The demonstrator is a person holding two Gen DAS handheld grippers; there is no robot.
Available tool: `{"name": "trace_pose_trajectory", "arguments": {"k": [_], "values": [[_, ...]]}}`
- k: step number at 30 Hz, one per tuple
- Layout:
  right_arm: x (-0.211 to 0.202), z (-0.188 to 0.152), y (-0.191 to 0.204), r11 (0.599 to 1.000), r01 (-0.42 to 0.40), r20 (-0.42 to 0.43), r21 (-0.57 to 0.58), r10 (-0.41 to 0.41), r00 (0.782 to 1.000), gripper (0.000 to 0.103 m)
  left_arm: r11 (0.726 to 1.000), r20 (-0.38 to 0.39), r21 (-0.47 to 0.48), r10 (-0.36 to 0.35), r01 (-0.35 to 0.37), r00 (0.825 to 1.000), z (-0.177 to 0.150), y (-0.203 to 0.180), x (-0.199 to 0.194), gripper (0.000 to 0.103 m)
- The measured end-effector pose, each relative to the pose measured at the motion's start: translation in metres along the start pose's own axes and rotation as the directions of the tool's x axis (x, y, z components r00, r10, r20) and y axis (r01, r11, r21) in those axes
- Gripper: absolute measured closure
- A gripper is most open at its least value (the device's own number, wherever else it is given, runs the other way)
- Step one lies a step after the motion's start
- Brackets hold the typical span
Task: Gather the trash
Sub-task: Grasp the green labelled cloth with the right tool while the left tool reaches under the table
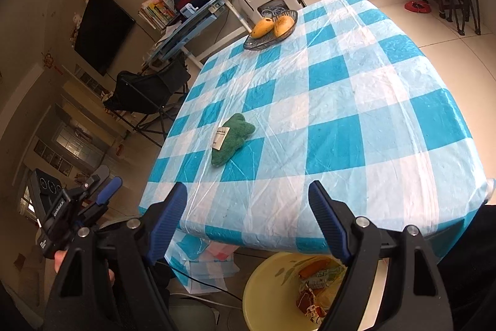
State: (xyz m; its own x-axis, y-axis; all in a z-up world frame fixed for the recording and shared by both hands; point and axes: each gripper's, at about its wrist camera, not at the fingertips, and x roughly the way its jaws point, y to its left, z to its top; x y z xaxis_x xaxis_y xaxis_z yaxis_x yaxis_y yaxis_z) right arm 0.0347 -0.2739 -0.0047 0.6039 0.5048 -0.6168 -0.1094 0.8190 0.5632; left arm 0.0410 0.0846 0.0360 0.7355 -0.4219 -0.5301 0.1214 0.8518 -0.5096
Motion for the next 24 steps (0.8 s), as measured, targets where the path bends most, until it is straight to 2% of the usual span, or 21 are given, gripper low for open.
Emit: {"name": "trace_pose_trajectory", "arguments": {"k": [4, 10, 17, 20, 24], "values": [[0.014, 0.004, 0.010, 0.999, 0.026, -0.016, -0.046, -0.026, 1.000, 0.026, 0.998, -0.007, 0.020, 0.063, -0.063, 0.998, -0.001, 0.000, 0.008, 0.044], [0.040, 0.021, 0.023, 0.996, 0.052, -0.022, -0.078, -0.054, 0.998, 0.026, 0.995, -0.078, 0.017, 0.094, -0.093, 0.992, -0.013, 0.001, 0.021, 0.044], [0.082, 0.037, 0.051, 0.973, 0.089, -0.062, -0.215, -0.104, 0.993, 0.026, 0.993, -0.173, 0.030, 0.121, -0.118, 0.977, -0.043, -0.013, 0.029, 0.044], [0.099, 0.040, 0.060, 0.946, 0.113, -0.091, -0.303, -0.146, 0.985, 0.026, 0.986, -0.217, -0.014, 0.158, -0.165, 0.963, -0.060, -0.008, 0.029, 0.044], [0.121, 0.042, 0.068, 0.887, 0.106, -0.146, -0.450, -0.190, 0.971, 0.029, 0.967, -0.307, -0.056, 0.221, -0.249, 0.926, -0.089, -0.001, 0.041, 0.044]]}}
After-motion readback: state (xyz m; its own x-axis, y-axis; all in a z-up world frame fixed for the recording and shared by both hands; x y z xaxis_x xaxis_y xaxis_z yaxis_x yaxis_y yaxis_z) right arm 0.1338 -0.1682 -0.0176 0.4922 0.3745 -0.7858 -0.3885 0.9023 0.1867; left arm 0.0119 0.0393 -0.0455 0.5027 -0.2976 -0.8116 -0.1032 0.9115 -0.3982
